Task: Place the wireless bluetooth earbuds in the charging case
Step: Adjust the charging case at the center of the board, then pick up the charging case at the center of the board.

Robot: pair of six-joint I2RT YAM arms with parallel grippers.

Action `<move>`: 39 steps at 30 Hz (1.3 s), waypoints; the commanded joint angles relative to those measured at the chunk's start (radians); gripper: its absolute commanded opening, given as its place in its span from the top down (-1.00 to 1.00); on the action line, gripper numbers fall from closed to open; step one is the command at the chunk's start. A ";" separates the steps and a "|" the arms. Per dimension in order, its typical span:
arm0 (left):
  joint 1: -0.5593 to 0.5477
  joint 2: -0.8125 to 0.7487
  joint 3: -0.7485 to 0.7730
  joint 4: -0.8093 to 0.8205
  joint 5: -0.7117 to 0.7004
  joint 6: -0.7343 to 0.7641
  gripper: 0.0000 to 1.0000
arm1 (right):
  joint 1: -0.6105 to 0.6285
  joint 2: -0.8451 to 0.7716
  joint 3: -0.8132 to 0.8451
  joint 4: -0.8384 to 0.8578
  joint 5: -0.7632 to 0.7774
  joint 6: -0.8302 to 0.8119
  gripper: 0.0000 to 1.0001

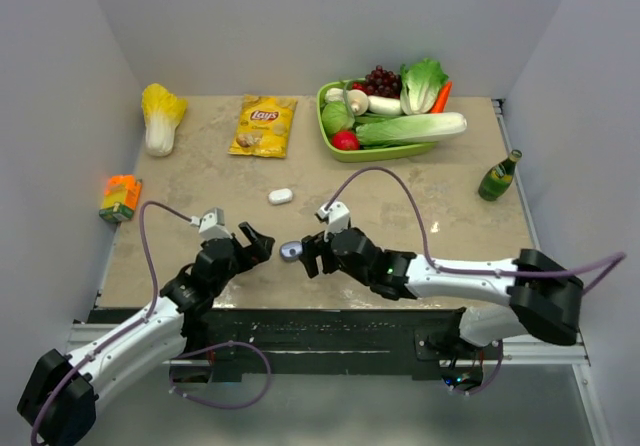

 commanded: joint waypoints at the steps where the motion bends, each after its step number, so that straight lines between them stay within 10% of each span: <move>1: 0.000 0.016 -0.018 0.124 -0.019 -0.083 -1.00 | 0.011 -0.181 -0.037 -0.057 0.090 0.058 -0.68; 2: -0.001 0.030 -0.002 0.125 0.016 -0.074 -1.00 | 0.011 -0.212 -0.040 -0.065 0.097 0.062 -0.96; 7: -0.004 0.082 0.012 0.102 0.058 -0.066 -0.83 | 0.008 -0.310 -0.068 -0.081 0.058 0.020 -0.96; 16: -0.182 0.038 -0.040 0.114 -0.015 -0.152 -0.04 | 0.008 -0.338 -0.097 -0.149 0.081 0.039 -0.62; 20: -0.323 0.090 -0.041 0.153 -0.084 -0.168 0.92 | 0.010 -0.384 -0.100 -0.169 0.093 0.025 -0.27; 39: -0.336 0.463 0.060 0.225 -0.157 -0.158 1.00 | 0.010 -0.480 -0.109 -0.279 0.133 0.029 -0.27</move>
